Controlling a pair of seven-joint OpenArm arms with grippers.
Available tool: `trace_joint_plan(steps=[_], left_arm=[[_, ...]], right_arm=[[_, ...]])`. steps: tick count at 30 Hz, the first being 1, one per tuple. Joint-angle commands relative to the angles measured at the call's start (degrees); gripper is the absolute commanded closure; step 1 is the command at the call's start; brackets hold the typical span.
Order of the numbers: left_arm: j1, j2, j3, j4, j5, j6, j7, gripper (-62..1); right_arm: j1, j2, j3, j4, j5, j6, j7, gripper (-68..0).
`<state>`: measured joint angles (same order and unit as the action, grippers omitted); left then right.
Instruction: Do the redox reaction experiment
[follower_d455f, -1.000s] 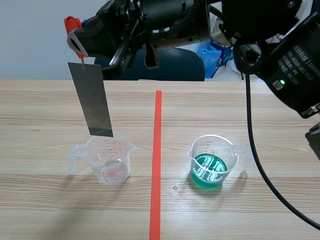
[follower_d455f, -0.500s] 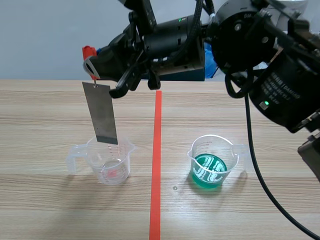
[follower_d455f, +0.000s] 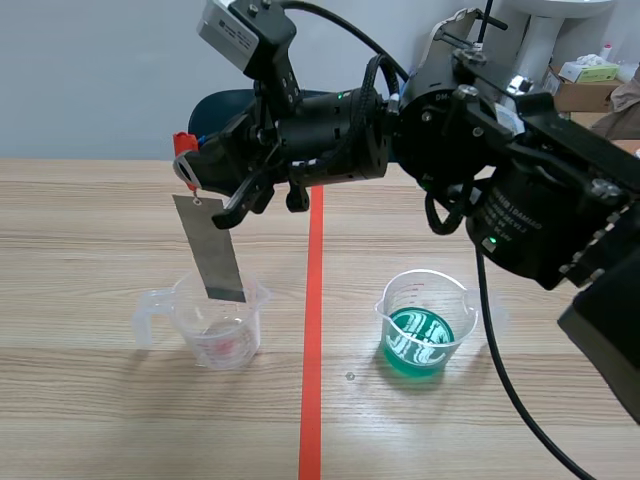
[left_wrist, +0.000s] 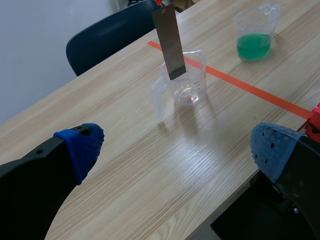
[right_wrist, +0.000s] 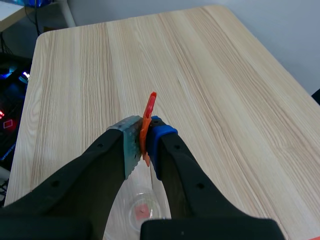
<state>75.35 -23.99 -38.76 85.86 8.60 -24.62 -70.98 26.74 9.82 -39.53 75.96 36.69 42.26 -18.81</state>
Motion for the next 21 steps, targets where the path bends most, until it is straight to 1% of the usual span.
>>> trace_joint_plan(steps=[1,5,10,14,21], left_arm=[[0.09,0.13,0.26,0.35,-0.59,-0.13,-0.79,-62.3],[0.09,0.13,0.26,0.35,-0.59,-0.13,-0.79,-62.3],[0.09,0.13,0.26,0.35,-0.59,-0.13,-0.79,-62.3],[0.09,0.13,0.26,0.35,-0.59,-0.13,-0.79,-62.3],[0.09,0.13,0.26,0.35,-0.59,-0.13,-0.79,-62.3]], right_arm=[[0.85,-0.20,-0.76,0.17,-0.81,0.46,2.12,-0.8],[0.85,-0.17,-2.47,-1.03,-4.61,0.46,4.90,-0.8],[0.55,-0.22,-3.19,-1.36,-6.78,0.46,6.78,-0.8],[-0.28,-0.66,-3.21,-1.49,-9.40,0.46,7.45,-0.8],[-1.33,-0.81,-3.30,-1.57,-11.72,0.46,8.28,-0.8]])
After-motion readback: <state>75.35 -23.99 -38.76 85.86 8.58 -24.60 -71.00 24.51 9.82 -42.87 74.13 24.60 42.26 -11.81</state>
